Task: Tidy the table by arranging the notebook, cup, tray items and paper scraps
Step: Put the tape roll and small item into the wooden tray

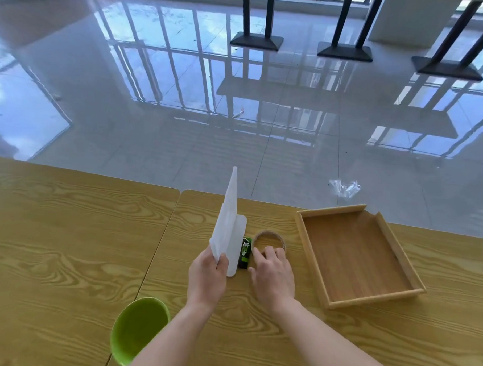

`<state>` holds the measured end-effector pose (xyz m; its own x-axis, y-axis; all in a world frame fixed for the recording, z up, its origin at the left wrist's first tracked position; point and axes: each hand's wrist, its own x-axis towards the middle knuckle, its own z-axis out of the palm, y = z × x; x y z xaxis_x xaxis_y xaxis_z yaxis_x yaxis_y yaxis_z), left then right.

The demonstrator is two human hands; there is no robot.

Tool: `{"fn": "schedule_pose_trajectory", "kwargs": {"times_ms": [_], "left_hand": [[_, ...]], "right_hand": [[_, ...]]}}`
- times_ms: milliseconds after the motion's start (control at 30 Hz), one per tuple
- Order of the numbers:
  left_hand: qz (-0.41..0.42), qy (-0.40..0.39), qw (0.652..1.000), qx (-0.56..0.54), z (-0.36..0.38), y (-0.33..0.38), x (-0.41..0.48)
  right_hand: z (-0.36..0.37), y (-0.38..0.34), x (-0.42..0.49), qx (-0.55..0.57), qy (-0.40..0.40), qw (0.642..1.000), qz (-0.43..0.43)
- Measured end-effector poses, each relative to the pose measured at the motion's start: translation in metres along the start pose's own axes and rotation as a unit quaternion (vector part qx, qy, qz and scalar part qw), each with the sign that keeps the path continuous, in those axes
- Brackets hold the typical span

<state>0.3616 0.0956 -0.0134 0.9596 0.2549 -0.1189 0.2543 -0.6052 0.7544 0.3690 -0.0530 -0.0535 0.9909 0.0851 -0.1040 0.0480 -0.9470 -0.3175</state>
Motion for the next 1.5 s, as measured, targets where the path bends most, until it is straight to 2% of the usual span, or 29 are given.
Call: {"fn": "schedule_pose_trajectory", "kwargs": {"times_ms": [233,467,1300,1500], "left_hand": [[-0.054,0.017,0.998,-0.023,-0.035,-0.019,0.038],[-0.051,0.01,0.999,-0.013,-0.057,-0.033,0.056],[-0.049,0.027,0.998,-0.005,-0.069,-0.051,0.071],[-0.065,0.022,0.997,-0.04,-0.068,-0.046,0.065]], "right_hand": [[0.01,-0.042,0.039,0.0,-0.01,0.999,-0.037],[0.013,-0.064,0.056,-0.009,-0.028,0.998,-0.046],[0.003,-0.054,0.052,0.02,-0.046,0.997,-0.06],[-0.002,-0.052,0.049,0.034,-0.041,0.997,-0.062]]}}
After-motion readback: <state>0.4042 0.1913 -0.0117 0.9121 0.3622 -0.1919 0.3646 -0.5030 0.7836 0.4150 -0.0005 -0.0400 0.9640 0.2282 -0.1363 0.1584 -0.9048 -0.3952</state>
